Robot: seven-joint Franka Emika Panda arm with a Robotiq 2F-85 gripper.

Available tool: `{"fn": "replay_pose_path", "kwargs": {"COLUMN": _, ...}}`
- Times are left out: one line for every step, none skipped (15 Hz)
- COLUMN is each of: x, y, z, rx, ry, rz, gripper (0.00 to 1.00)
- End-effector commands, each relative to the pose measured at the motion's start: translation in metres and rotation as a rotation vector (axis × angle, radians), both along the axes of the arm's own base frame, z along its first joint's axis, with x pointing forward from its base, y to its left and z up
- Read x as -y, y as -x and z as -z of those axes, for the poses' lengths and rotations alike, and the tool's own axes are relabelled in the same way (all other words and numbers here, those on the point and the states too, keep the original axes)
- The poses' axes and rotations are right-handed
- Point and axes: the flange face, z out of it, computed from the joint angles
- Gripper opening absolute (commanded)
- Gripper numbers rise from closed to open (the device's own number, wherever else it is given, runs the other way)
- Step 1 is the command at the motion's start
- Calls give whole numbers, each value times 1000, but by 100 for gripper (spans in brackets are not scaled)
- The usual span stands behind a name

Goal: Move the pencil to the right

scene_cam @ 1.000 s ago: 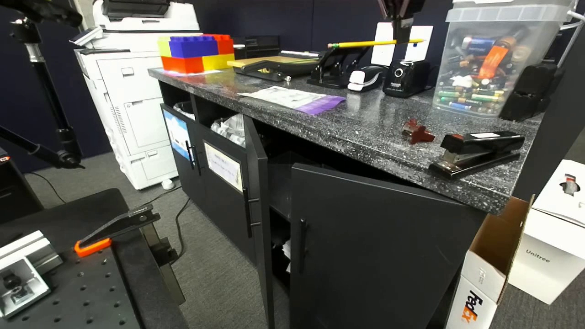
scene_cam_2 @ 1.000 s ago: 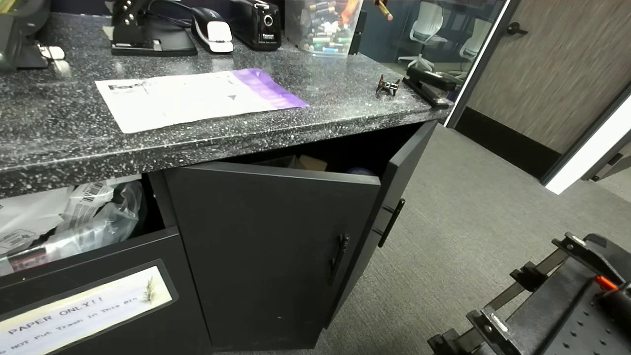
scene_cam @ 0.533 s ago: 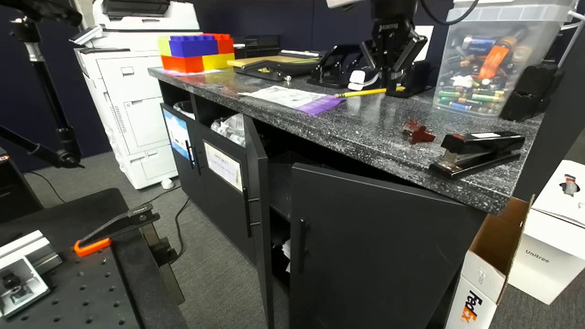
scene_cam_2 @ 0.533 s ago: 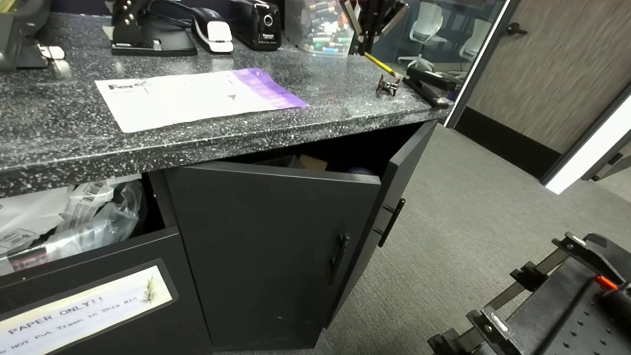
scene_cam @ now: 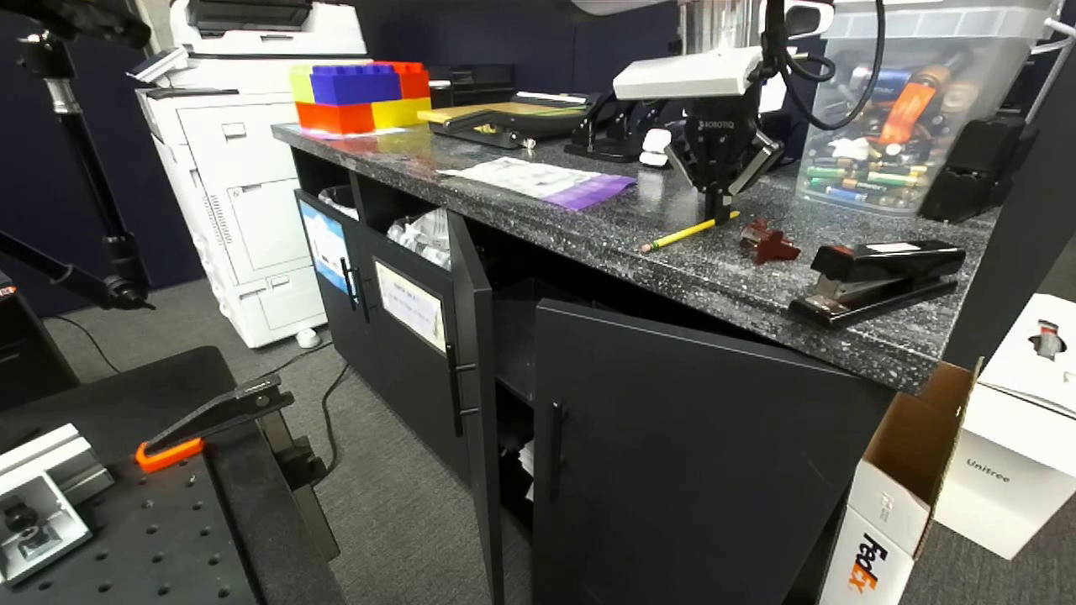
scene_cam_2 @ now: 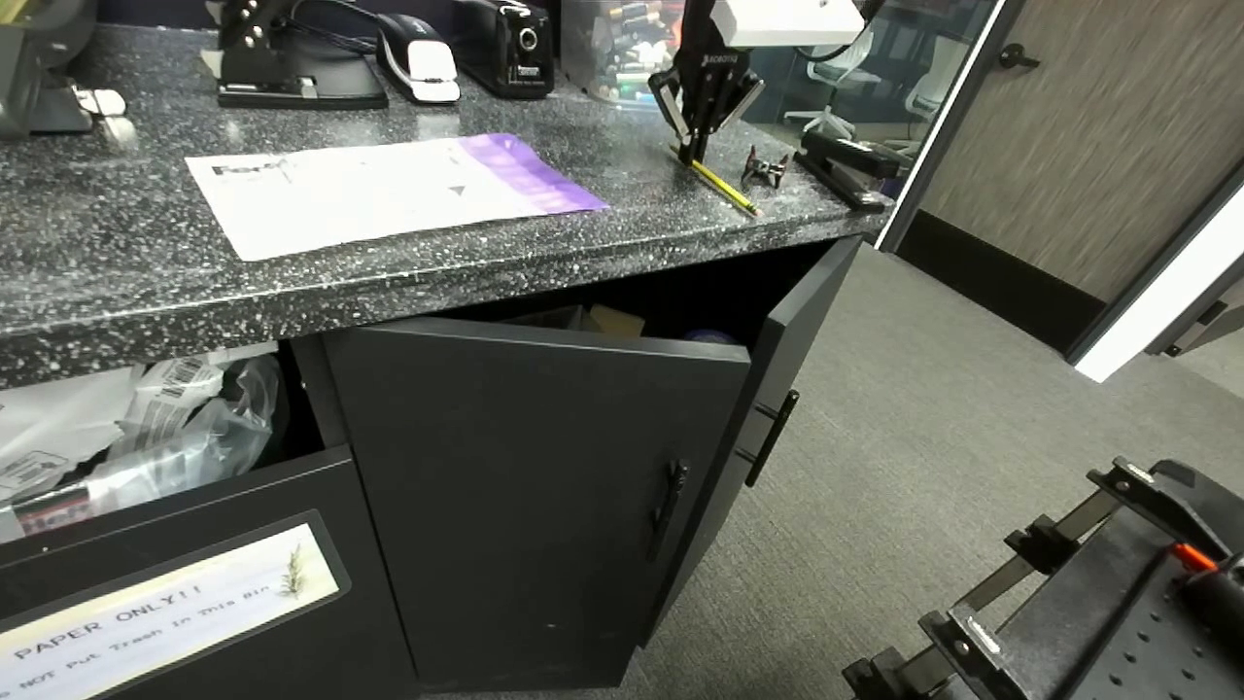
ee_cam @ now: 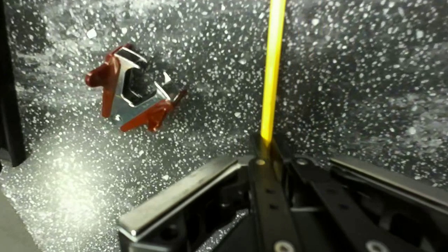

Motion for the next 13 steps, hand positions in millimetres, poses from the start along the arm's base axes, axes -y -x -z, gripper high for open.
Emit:
{"fn": "replay_pose_path", "kwargs": {"x": 2, "y": -9, "z": 6, "rx": 32, "ry": -8, "rz": -39, "gripper": 2}}
{"fn": "replay_pose_path", "kwargs": {"x": -1, "y": -10, "z": 2, "rx": 36, "ry": -6, "rz": -46, "gripper": 27}}
{"fn": "replay_pose_path", "kwargs": {"x": -3, "y": -10, "z": 0, "rx": 36, "ry": -4, "rz": -50, "gripper": 34}}
{"fn": "replay_pose_path", "kwargs": {"x": -5, "y": -8, "z": -7, "rx": 26, "ry": -7, "rz": -60, "gripper": 41}}
{"fn": "replay_pose_path", "kwargs": {"x": -8, "y": -6, "z": -14, "rx": 14, "ry": -22, "rz": -63, "gripper": 47}}
{"fn": "replay_pose_path", "kwargs": {"x": -10, "y": -3, "z": -28, "rx": 10, "ry": -35, "rz": -70, "gripper": 56}}
{"fn": "replay_pose_path", "kwargs": {"x": -12, "y": -1, "z": -44, "rx": 20, "ry": -47, "rz": -71, "gripper": 62}}
{"fn": "replay_pose_path", "kwargs": {"x": -16, "y": 2, "z": -71, "rx": 35, "ry": -61, "rz": -71, "gripper": 69}}
{"fn": "replay_pose_path", "kwargs": {"x": -18, "y": 4, "z": -87, "rx": 43, "ry": -73, "rz": -56, "gripper": 77}}
{"fn": "replay_pose_path", "kwargs": {"x": -15, "y": -7, "z": -45, "rx": 62, "ry": -33, "rz": -52, "gripper": 59}}
{"fn": "replay_pose_path", "kwargs": {"x": -17, "y": -6, "z": -64, "rx": 70, "ry": -42, "rz": -52, "gripper": 66}}
{"fn": "replay_pose_path", "kwargs": {"x": -18, "y": -4, "z": -80, "rx": 70, "ry": -49, "rz": -50, "gripper": 74}}
{"fn": "replay_pose_path", "kwargs": {"x": -18, "y": -2, "z": -88, "rx": 68, "ry": -52, "rz": -49, "gripper": 77}}
